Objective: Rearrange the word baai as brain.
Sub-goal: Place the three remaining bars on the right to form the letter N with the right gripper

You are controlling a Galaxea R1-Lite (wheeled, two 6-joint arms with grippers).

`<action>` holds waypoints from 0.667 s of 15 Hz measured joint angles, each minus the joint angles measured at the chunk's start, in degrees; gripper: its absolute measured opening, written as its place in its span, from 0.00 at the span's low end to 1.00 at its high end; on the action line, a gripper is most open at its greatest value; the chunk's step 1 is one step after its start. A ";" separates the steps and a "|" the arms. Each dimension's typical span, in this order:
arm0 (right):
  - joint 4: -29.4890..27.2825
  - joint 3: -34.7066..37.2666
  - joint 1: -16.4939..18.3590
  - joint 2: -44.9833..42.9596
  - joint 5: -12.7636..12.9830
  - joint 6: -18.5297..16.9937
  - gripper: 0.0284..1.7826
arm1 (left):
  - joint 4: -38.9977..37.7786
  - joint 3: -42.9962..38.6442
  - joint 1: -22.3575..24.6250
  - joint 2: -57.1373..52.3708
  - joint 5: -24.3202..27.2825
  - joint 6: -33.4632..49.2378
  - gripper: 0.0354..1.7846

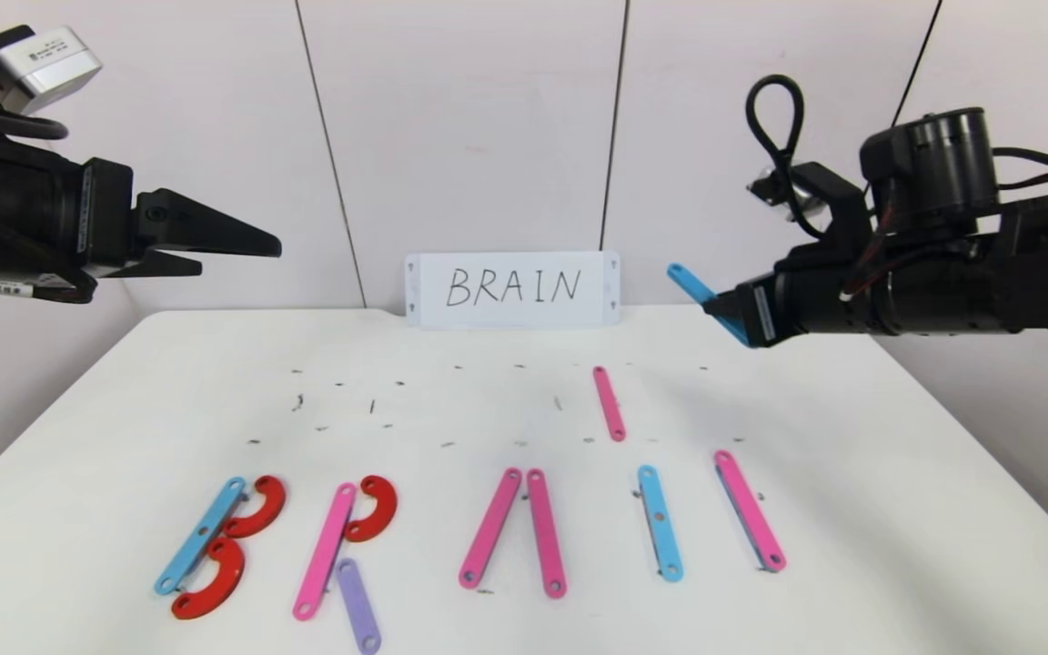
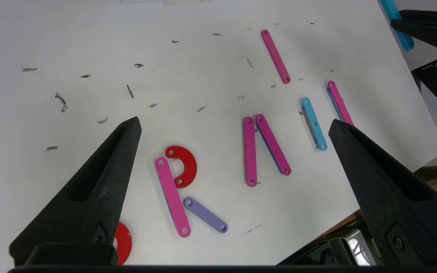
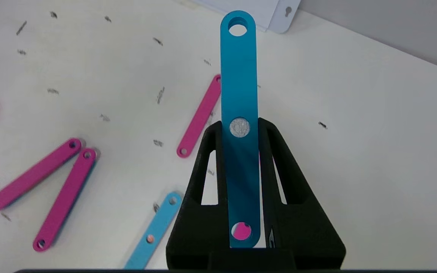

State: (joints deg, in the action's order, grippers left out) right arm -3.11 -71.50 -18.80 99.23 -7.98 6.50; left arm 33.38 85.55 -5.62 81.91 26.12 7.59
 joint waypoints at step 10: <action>0.74 22.33 13.04 -3.80 -12.85 20.35 0.14 | 0.00 -0.88 0.00 0.10 0.09 -1.58 0.97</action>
State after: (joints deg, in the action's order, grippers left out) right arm -2.36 -49.16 -5.75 95.43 -20.83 26.84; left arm 33.38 84.68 -5.62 82.01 26.21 6.01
